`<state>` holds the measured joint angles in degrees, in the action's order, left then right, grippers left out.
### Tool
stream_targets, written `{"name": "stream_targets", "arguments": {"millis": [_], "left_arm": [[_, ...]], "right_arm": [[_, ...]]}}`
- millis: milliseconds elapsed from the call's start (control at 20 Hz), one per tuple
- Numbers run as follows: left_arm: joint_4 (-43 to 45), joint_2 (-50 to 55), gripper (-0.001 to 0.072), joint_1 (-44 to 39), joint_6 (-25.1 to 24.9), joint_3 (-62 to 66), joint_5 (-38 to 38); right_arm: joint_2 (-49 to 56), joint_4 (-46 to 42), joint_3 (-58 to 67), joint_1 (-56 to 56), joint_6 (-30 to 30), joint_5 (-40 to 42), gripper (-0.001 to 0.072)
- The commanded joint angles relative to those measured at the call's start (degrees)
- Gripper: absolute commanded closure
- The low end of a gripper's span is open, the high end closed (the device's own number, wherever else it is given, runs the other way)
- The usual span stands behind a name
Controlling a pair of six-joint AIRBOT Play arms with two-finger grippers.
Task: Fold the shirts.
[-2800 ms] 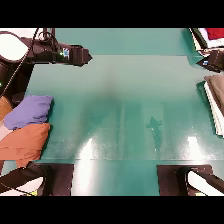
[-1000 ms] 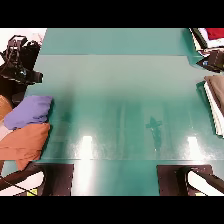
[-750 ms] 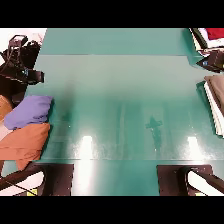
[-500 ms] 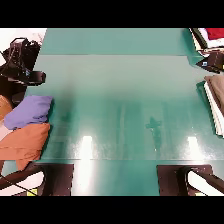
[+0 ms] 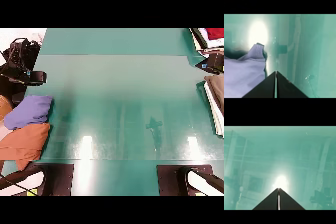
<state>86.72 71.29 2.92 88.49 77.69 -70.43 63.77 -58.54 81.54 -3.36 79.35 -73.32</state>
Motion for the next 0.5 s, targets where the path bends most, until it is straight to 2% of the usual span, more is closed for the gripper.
{"name": "stream_targets", "arguments": {"millis": [0, 350, 400, 450], "left_arm": [[0.0, 0.0, 0.0656, 0.0, 0.0, 0.0, 0.8], [-0.6, 0.0, 0.0654, 0.0, 0.0, 0.0, 5.8], [-0.5, 0.0, 0.0624, 0.0, 0.0, 0.0, 6.0], [-0.1, 0.0, -0.0013, 0.0, -0.7, 0.0, 6.6]], "right_arm": [[0.0, 0.0, 0.0, 0.0, 0.0, -0.2, 0.0696], [0.0, 0.0, 0.0, 0.0, 0.0, -0.6, 0.0696], [0.0, 0.0, 0.0, 0.0, 0.0, -0.7, 0.0696], [0.0, 0.0, 0.0, 0.0, 0.0, -0.7, 0.0696]]}}
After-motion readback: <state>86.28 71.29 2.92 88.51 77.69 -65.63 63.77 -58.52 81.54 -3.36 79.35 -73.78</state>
